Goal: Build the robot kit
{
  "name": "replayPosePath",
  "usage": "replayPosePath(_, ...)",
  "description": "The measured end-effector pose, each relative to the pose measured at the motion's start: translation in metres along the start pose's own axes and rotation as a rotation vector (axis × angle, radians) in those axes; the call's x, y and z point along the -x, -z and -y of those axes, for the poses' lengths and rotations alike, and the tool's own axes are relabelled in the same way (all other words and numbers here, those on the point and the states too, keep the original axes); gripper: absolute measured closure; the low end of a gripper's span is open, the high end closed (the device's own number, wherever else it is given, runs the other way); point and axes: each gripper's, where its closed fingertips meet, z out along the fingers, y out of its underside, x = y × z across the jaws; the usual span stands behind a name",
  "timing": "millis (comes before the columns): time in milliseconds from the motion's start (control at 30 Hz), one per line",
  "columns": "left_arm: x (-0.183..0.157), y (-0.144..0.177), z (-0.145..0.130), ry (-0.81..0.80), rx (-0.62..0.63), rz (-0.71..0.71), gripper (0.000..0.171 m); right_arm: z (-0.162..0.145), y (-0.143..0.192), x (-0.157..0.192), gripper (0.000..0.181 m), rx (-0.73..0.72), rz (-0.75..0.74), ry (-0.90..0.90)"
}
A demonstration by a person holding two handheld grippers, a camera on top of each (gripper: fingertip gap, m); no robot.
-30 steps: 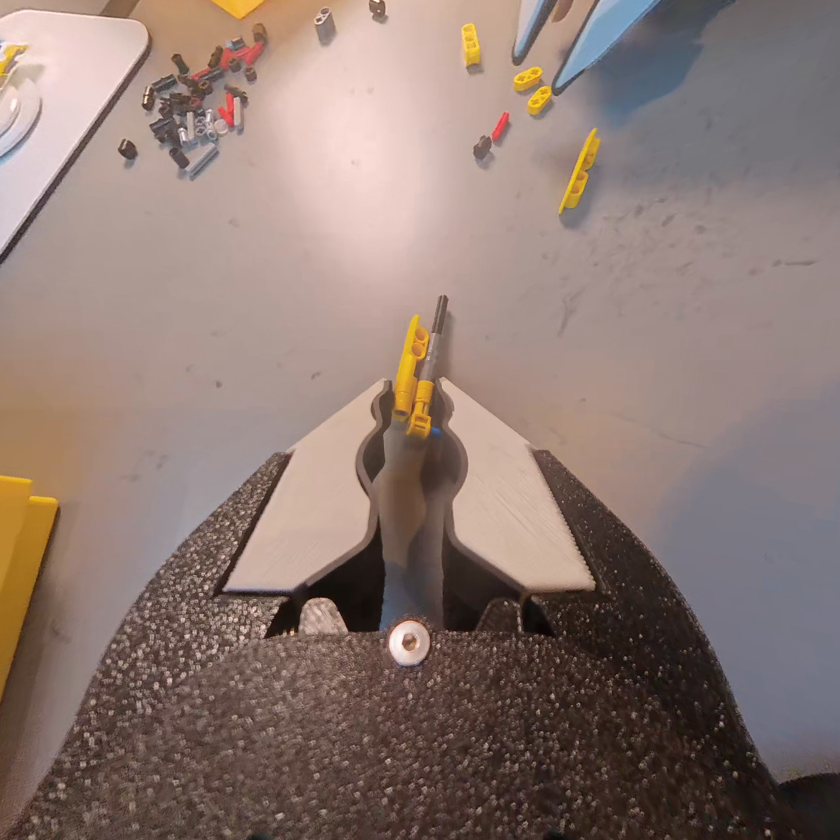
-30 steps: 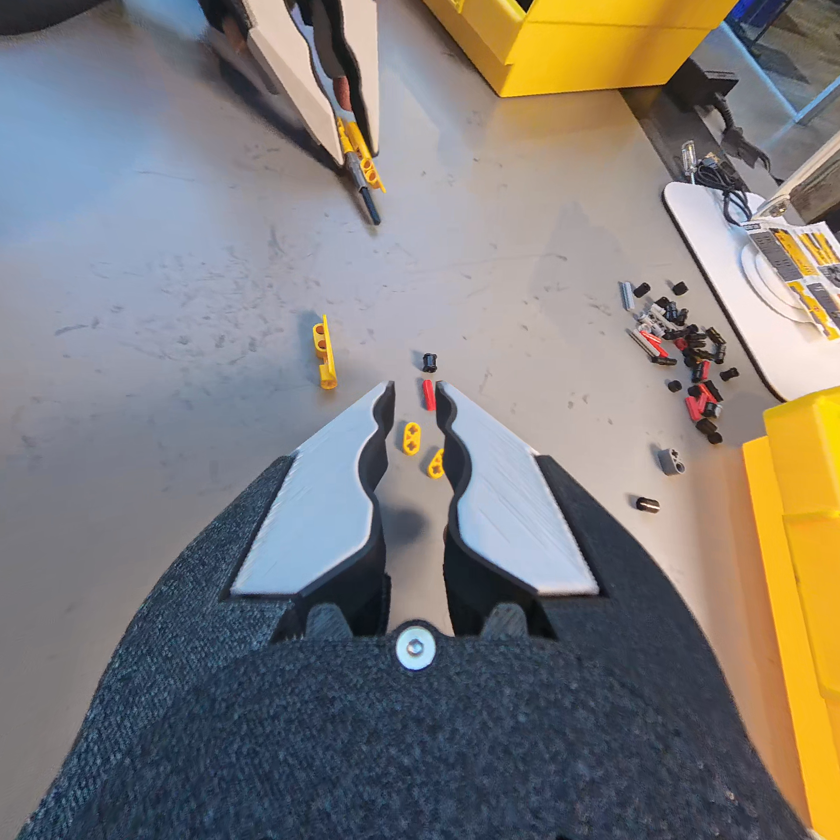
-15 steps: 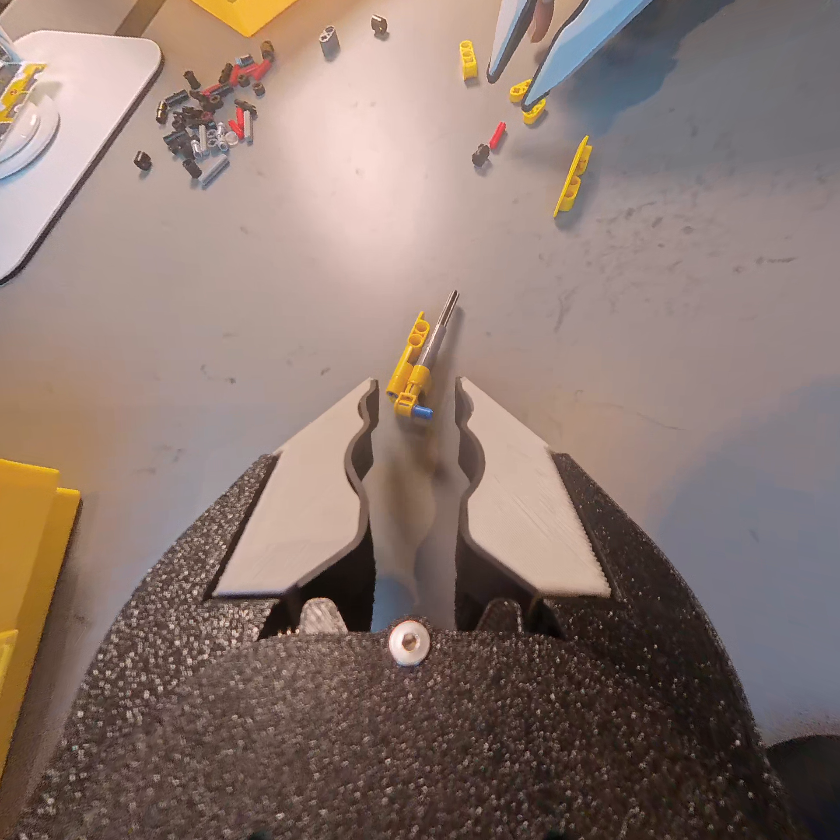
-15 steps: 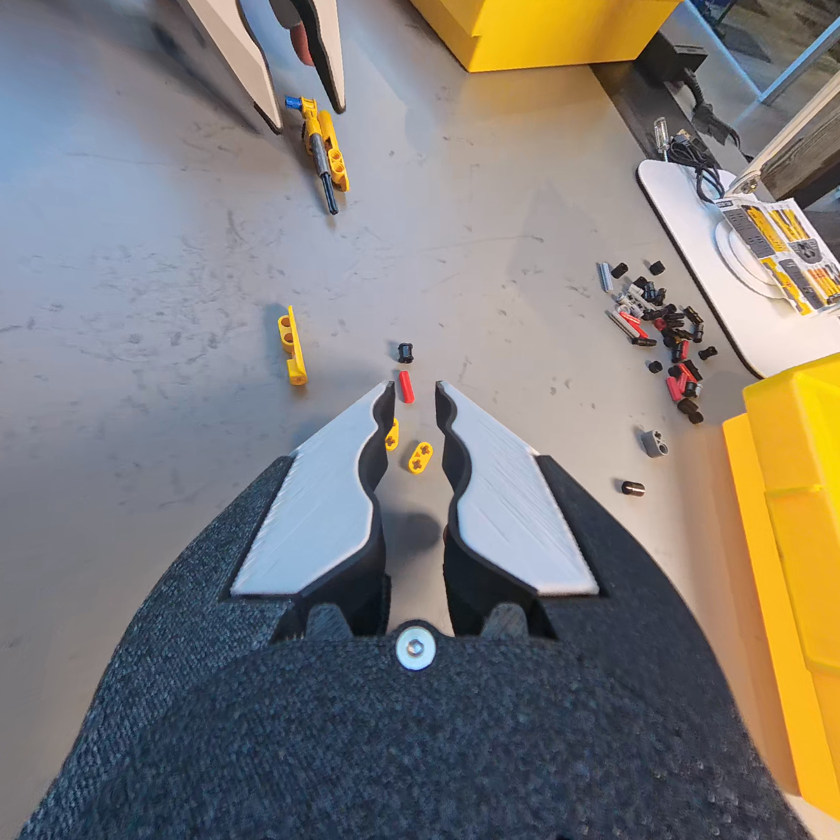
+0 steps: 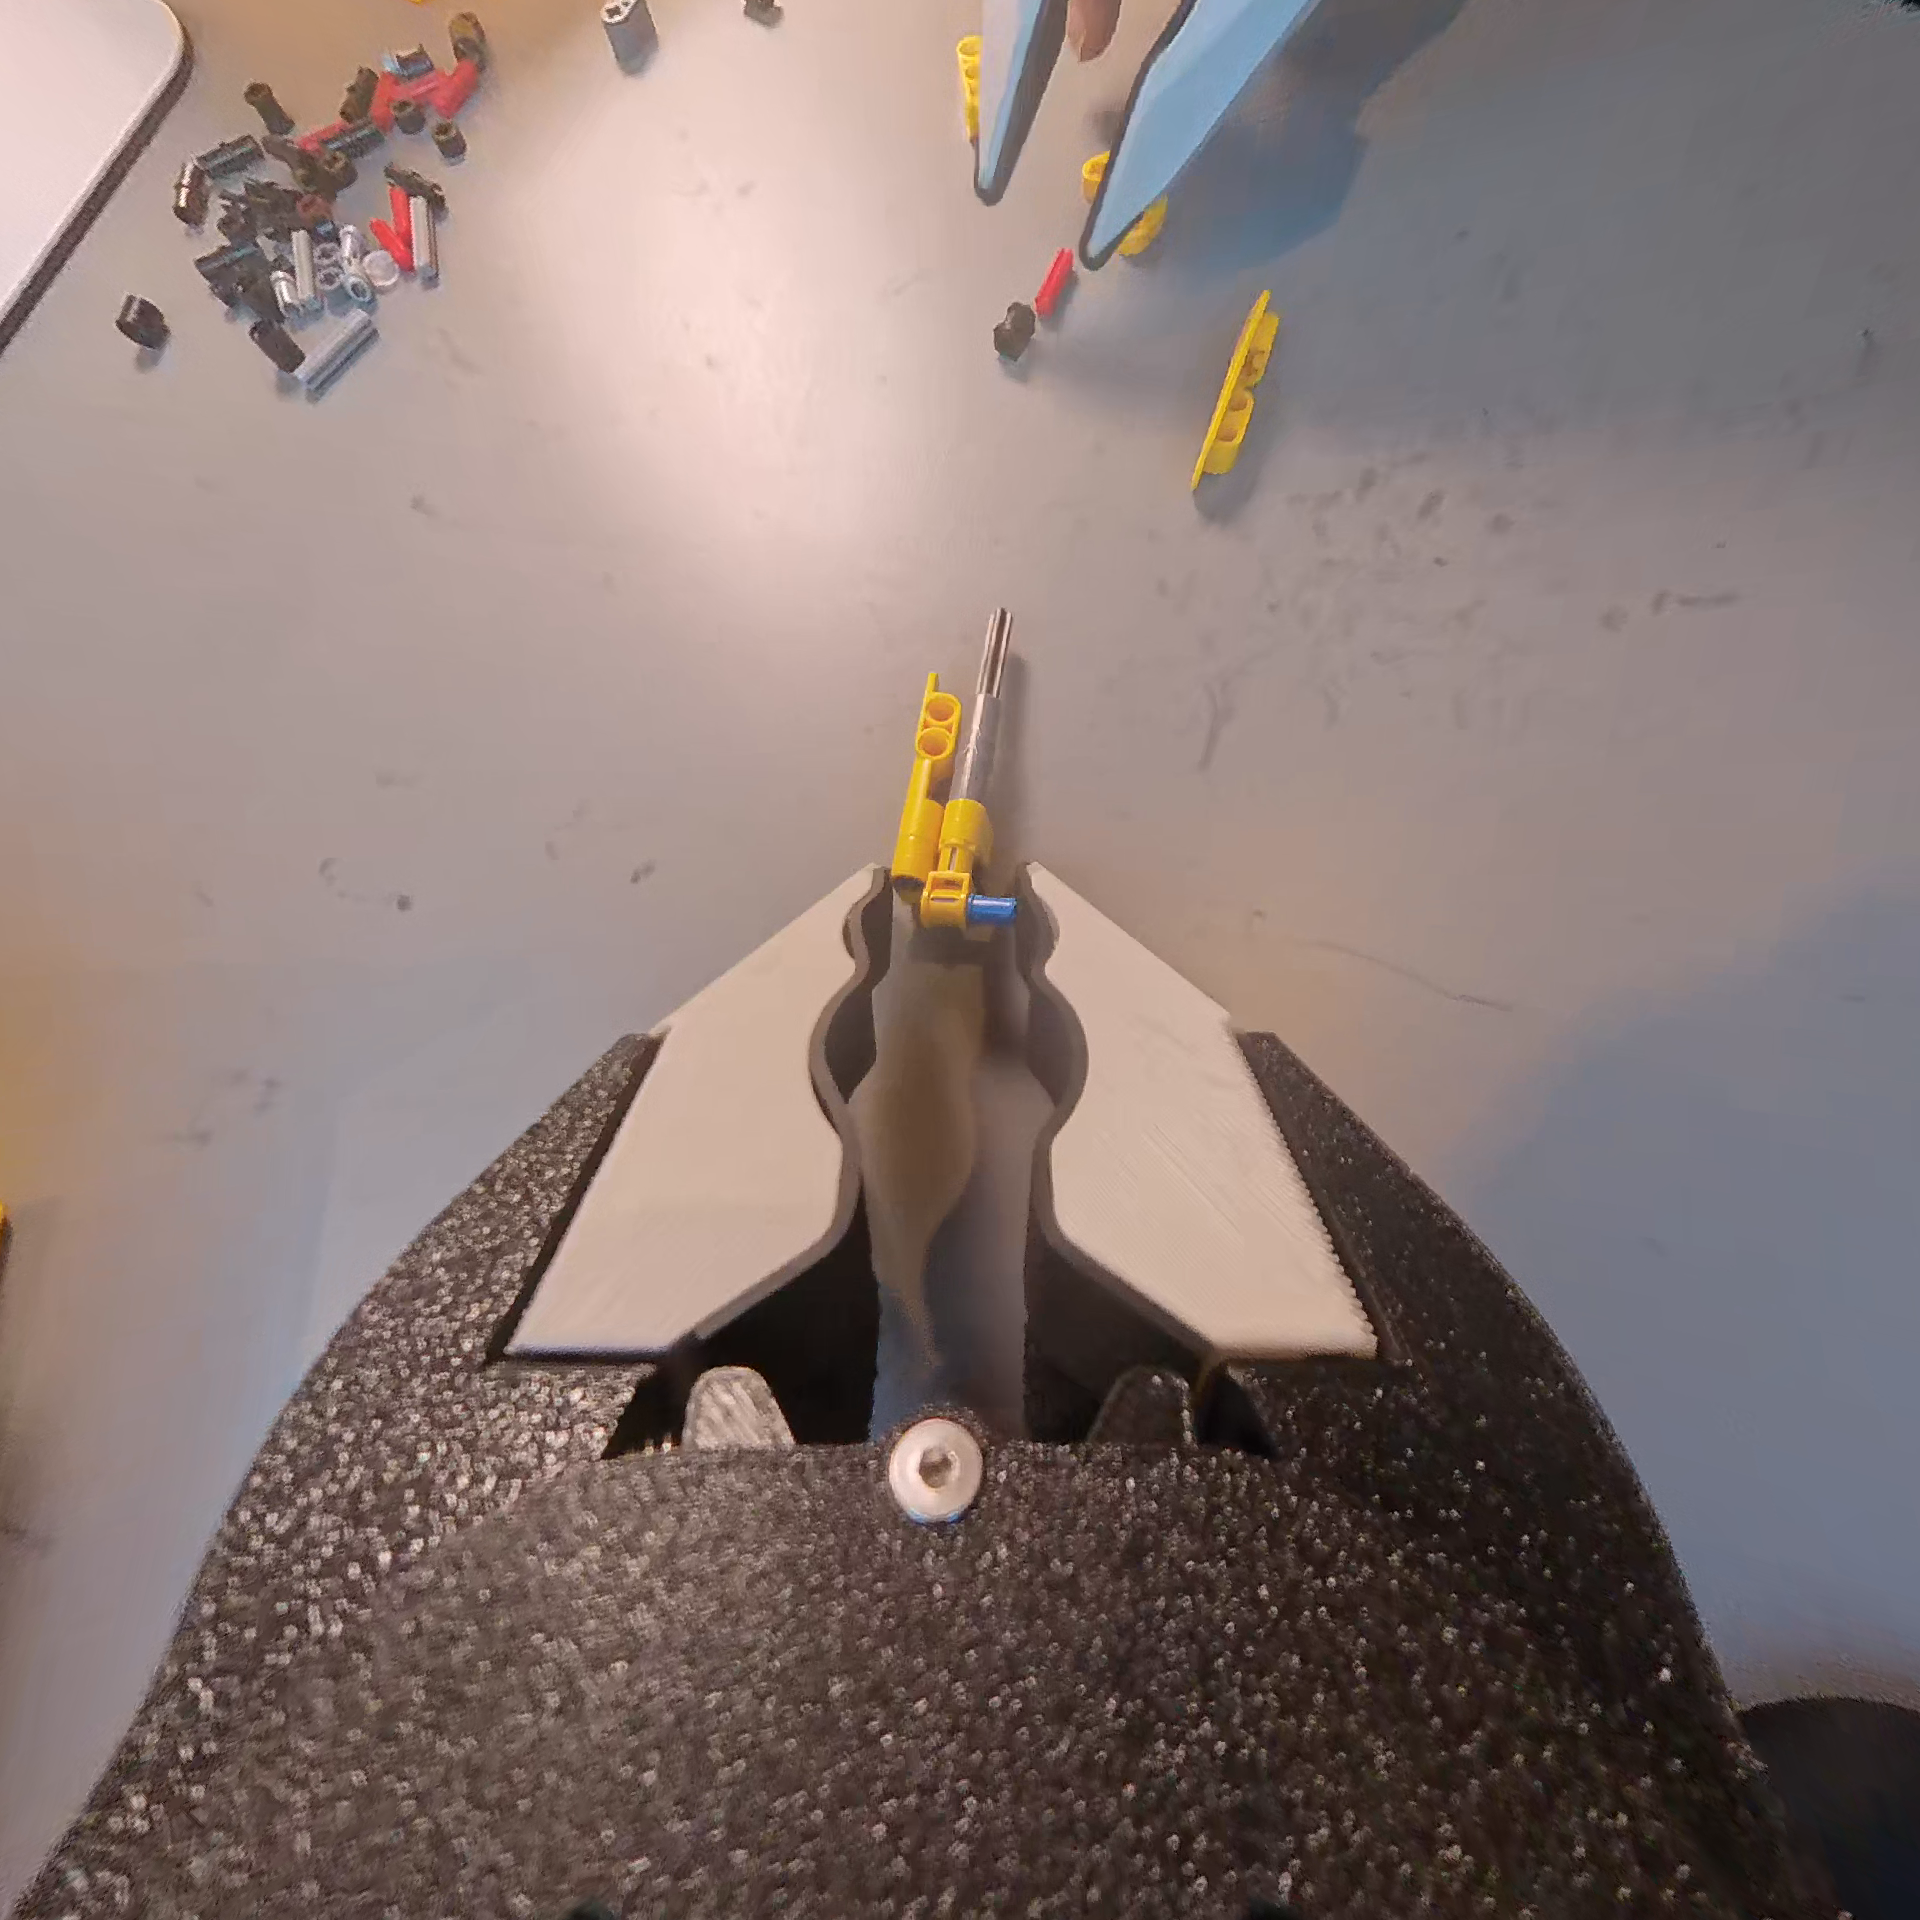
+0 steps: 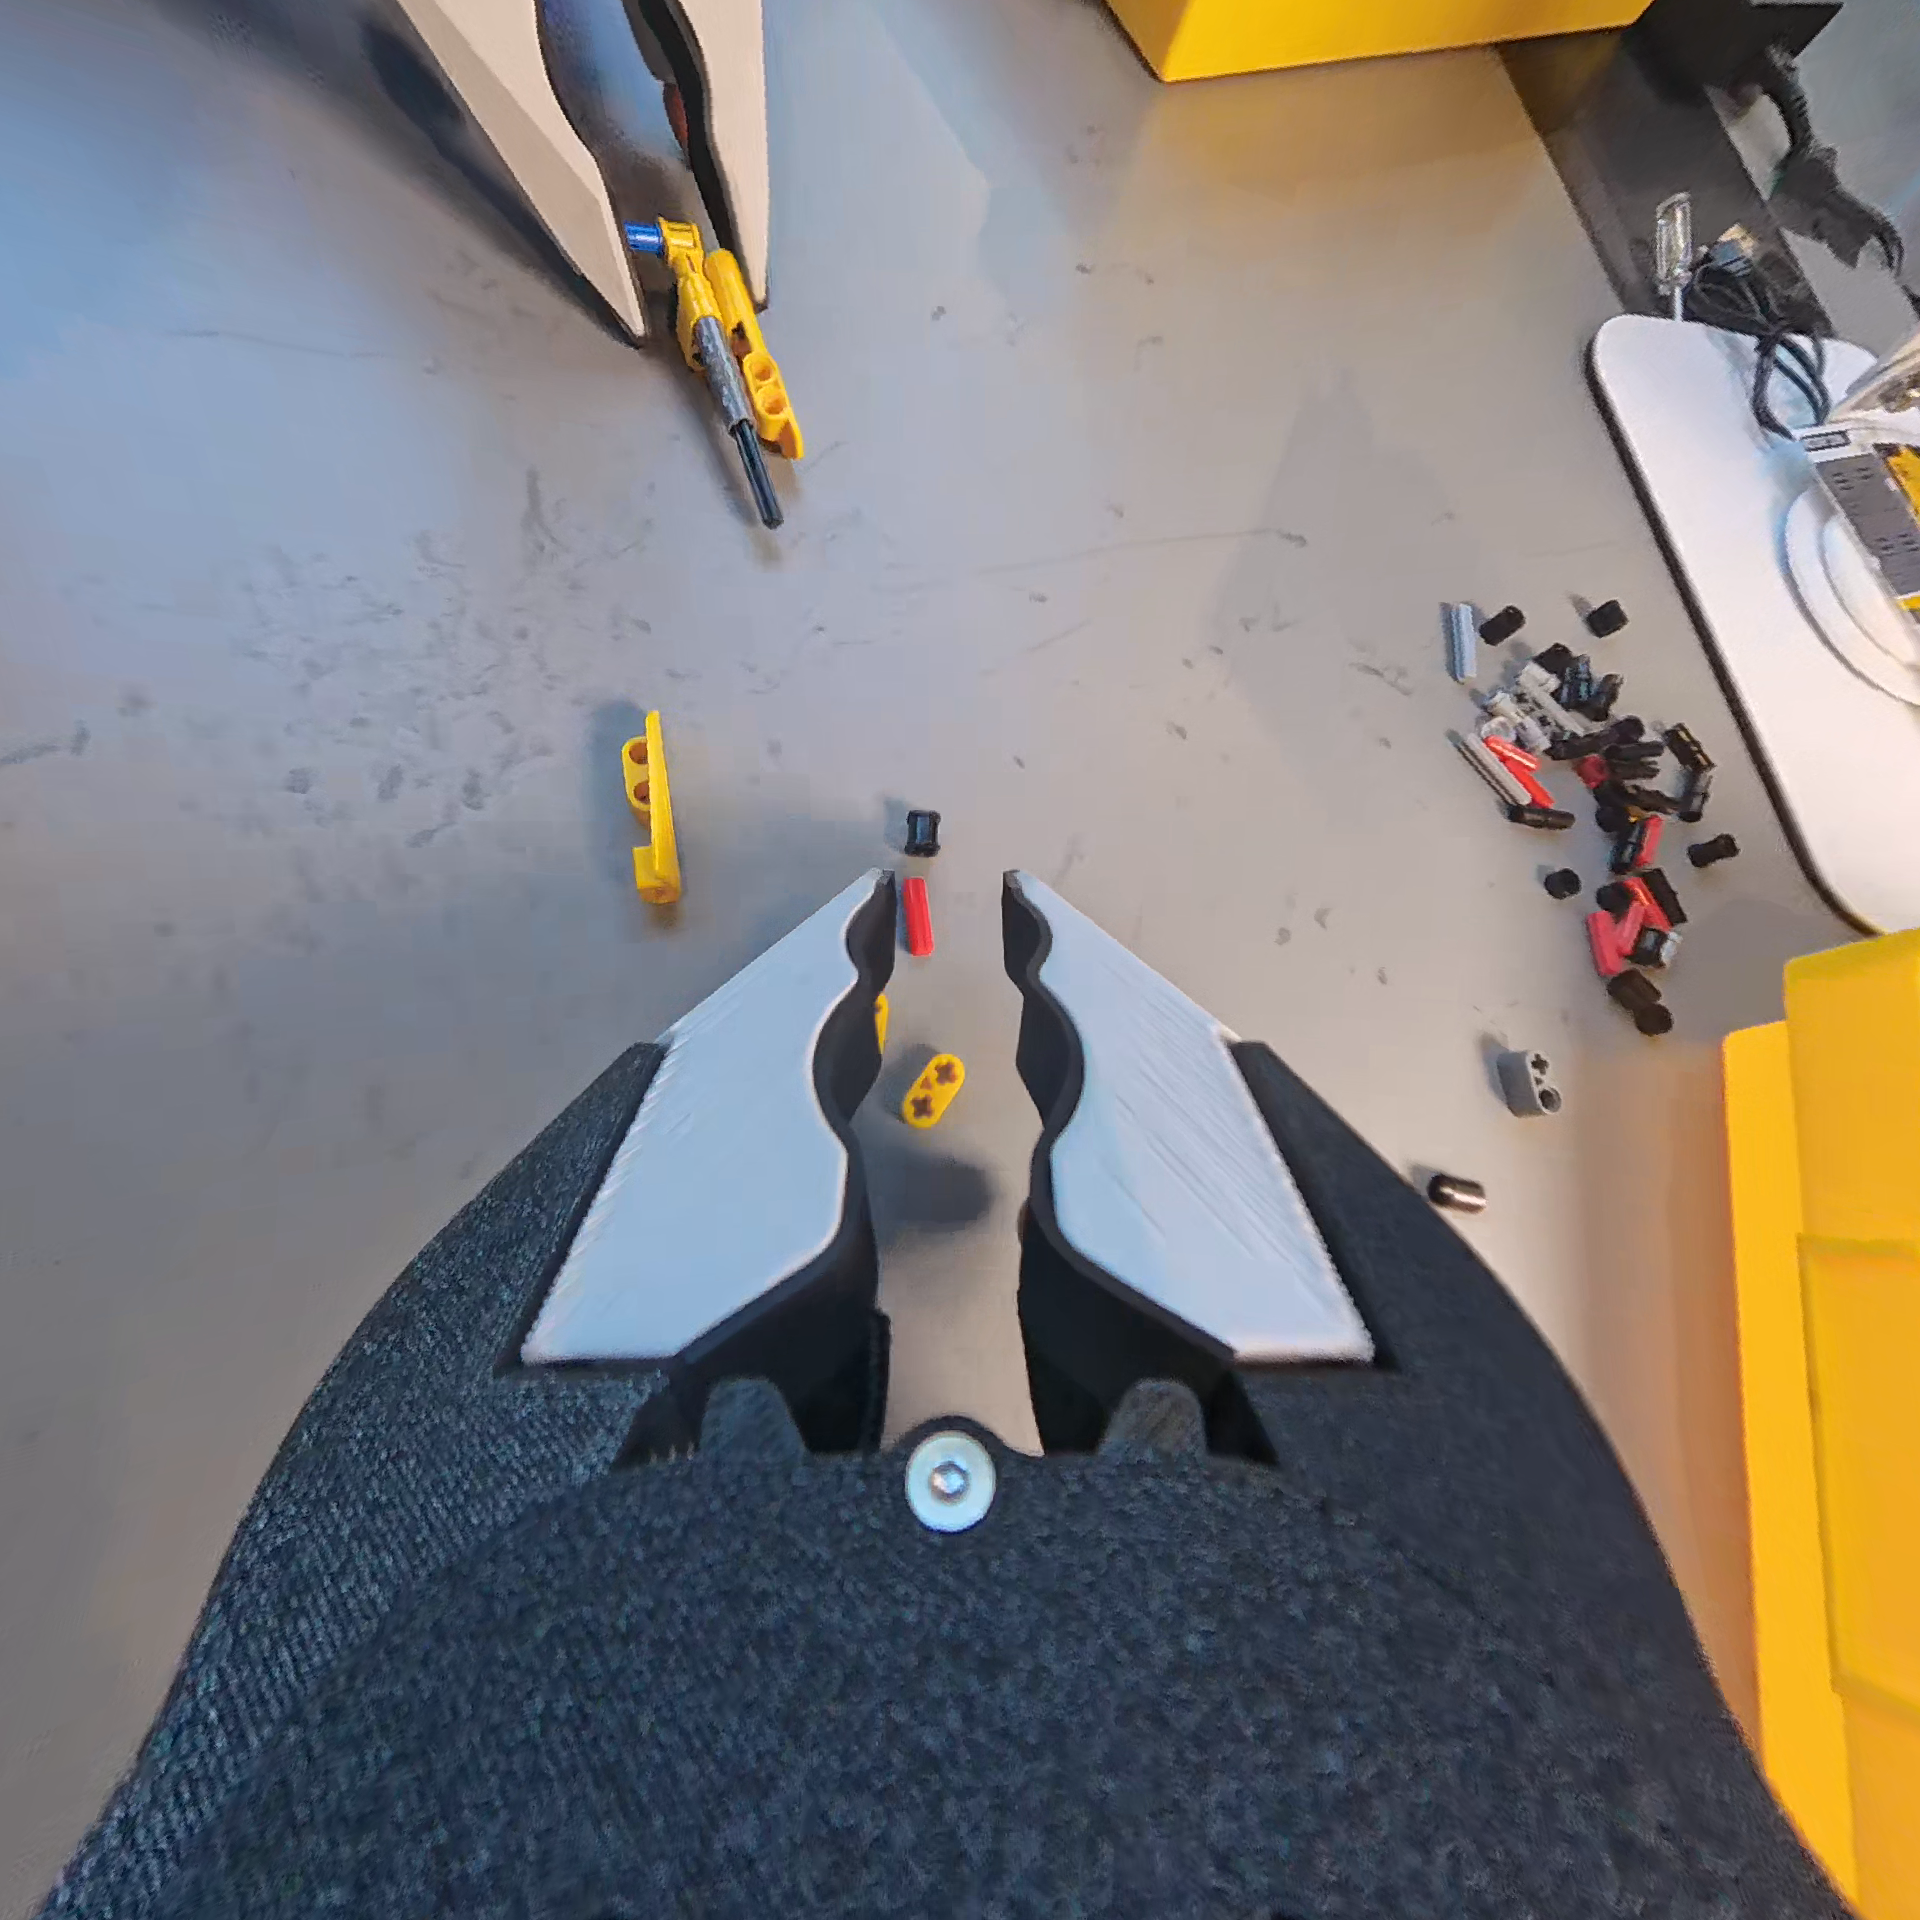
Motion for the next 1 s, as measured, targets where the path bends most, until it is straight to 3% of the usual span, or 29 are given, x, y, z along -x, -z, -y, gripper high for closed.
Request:
replayPosePath(400, -0.001, -0.004, 0.004, -0.019, -0.018, 0.02, 0.143, 0.002, -0.02, 0.006, 0.175, 0.135, 0.155, 0.034)
replayPosePath(533, 0.001, -0.003, 0.005, -0.013, -0.032, 0.025, 0.137, 0.012, -0.025, 0.012, 0.175, 0.098, 0.18, 0.073)
replayPosePath(733, -0.002, -0.008, 0.009, -0.036, -0.029, 0.025, 0.149, 0.037, -0.038, 0.032, 0.175, 0.028, 0.223, 0.144)
replayPosePath(1000, -0.006, -0.01, 0.017, -0.052, -0.055, 0.019, 0.15, 0.045, -0.043, 0.04, 0.175, -0.007, 0.256, 0.165)
